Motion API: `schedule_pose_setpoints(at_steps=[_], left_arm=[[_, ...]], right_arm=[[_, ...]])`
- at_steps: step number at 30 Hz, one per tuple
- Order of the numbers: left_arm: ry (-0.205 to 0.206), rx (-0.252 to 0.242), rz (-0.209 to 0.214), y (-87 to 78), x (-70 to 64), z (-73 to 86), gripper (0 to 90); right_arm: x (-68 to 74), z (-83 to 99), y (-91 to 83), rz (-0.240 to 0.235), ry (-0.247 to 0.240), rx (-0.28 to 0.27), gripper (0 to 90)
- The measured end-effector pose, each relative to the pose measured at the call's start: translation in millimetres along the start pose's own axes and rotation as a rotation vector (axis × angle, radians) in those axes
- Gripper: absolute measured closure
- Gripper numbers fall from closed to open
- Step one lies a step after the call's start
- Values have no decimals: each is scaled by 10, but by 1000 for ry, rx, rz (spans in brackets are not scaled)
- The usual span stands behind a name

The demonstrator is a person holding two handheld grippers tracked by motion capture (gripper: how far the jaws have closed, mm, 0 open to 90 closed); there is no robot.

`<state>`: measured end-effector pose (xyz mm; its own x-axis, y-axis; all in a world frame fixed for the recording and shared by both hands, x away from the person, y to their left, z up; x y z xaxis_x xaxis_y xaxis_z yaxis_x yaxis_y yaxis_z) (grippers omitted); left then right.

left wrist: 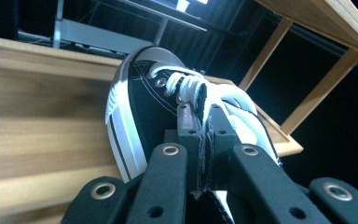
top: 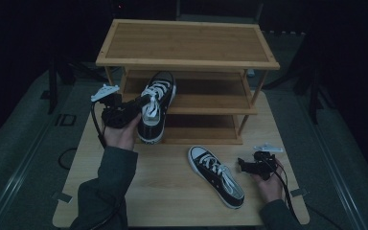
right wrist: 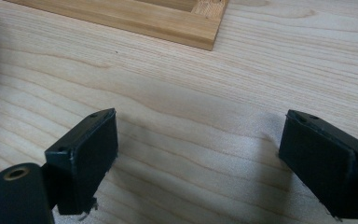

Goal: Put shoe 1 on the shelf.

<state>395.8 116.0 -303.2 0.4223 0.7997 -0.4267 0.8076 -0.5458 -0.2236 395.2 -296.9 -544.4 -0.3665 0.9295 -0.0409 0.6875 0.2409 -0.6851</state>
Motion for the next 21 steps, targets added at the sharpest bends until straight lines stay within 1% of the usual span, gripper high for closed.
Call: schedule_pose_setpoints(at_steps=[3,4,6,7,8,11,12,13,14,15,16,17,18,19,20,21], left_arm=[[-4,-7,-2,47,-1,-26,875],[-4,-17,-5,96,-4,-48,875],[-1,-24,-6,142,-8,-67,875],[-1,-24,-6,142,-8,-67,875],[-8,-35,-8,188,-10,-85,874],[-13,-42,-10,229,-6,-97,874],[-22,-53,-12,275,3,-107,874],[-22,-53,-12,275,3,-107,874],[-25,-60,-16,323,20,-115,874],[-25,-60,-16,323,20,-115,874],[-28,-69,-23,373,40,-124,874],[-28,-69,-23,373,40,-124,874],[-37,-77,-29,424,61,-127,874],[-37,-77,-29,424,61,-127,874],[-39,-84,-37,478,86,-127,874],[-39,-84,-37,478,86,-127,874]], right_arm=[[0,0,0,0,0,0,110],[0,0,0,0,0,0,110],[0,0,0,0,0,0,110],[0,0,0,0,0,0,110],[0,0,0,0,0,0,110],[0,0,0,0,0,0,110],[0,0,0,0,0,0,110],[0,0,0,0,0,0,110],[0,0,0,0,0,0,110],[0,0,0,0,0,0,110],[0,0,0,0,0,0,110],[0,0,0,0,0,0,110],[0,0,0,0,0,0,110],[0,0,0,0,0,0,110],[0,0,0,0,0,0,110],[0,0,0,0,0,0,110]])
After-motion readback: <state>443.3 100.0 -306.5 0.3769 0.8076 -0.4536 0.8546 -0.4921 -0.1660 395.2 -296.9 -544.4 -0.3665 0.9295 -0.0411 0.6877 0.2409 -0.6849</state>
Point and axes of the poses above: each handheld gripper's, and its own axes: y roughly forward along the jaws, z roughly out of its underside, x roughly to its left, the point moved 6 cm from there along y, roughly forward along the jaws, and after that the axes turned 2 degrees about -y, right-handed, at the moved point
